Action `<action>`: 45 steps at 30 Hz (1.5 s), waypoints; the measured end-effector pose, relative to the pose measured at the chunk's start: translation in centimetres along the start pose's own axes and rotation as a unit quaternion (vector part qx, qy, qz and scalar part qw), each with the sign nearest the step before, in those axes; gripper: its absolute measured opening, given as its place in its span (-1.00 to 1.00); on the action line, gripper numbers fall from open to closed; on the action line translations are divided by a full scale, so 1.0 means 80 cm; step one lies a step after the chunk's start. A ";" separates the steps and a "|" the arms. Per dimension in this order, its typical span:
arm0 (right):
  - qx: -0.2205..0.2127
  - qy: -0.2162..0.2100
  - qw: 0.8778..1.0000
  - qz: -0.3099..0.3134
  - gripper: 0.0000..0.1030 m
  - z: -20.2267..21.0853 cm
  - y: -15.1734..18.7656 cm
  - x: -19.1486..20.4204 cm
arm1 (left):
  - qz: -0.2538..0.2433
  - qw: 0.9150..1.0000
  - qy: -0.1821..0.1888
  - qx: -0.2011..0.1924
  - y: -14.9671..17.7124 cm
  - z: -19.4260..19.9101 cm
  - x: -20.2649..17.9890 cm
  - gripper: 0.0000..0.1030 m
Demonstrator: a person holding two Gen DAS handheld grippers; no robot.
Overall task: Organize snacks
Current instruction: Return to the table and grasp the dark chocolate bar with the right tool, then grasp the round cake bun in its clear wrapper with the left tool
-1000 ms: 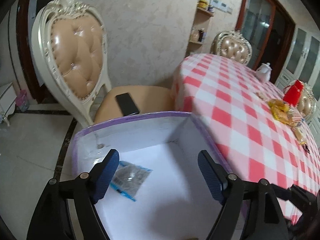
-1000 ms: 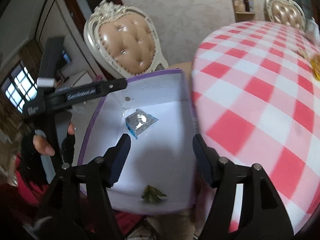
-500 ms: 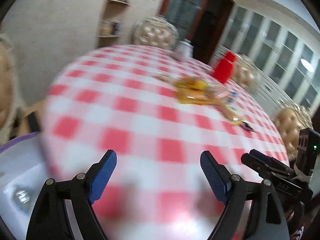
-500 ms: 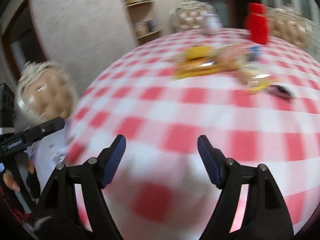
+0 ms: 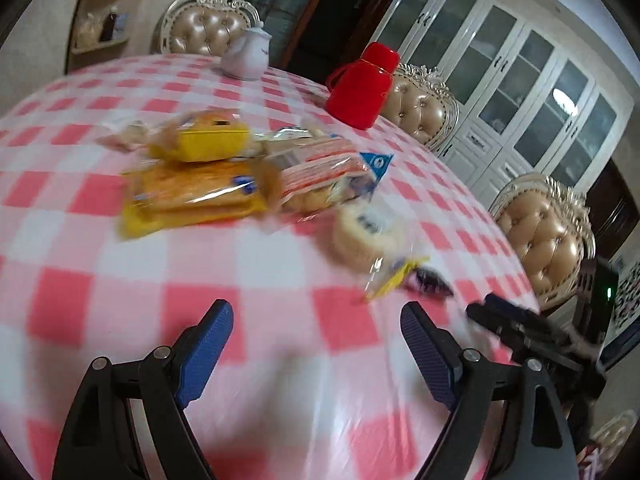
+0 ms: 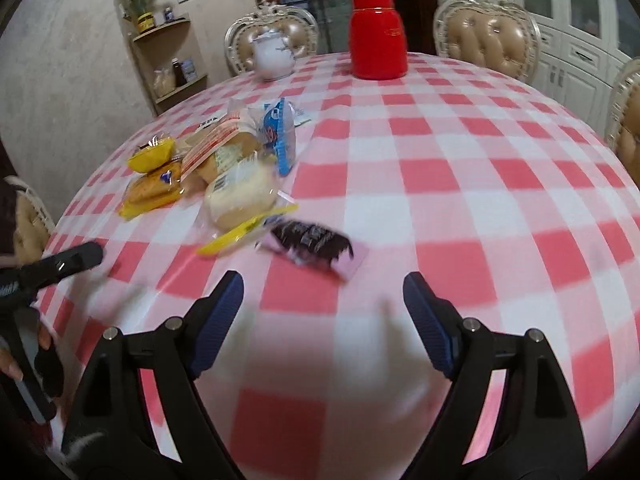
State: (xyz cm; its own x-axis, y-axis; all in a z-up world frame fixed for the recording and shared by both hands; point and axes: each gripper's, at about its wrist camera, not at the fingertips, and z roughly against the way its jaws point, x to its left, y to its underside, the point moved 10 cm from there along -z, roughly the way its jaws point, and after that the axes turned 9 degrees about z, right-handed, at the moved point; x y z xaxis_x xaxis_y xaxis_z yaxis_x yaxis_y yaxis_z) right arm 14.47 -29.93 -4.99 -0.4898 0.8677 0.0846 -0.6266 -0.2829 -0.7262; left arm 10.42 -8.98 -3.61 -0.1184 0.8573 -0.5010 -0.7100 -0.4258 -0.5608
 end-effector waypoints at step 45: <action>0.023 -0.015 0.999 -0.027 -0.49 -0.041 -0.018 -0.033 | 0.151 0.982 -0.115 0.023 -0.040 -0.156 -0.064 0.72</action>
State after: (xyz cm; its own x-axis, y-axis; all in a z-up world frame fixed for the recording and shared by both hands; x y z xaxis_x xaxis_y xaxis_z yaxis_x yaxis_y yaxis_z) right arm 18.64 -30.45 -6.40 -0.4715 0.8700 0.1443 -0.6794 -0.2541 -0.6884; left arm 21.97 -15.59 -7.45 -0.4782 0.7383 -0.4756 -0.6487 -0.6620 -0.3754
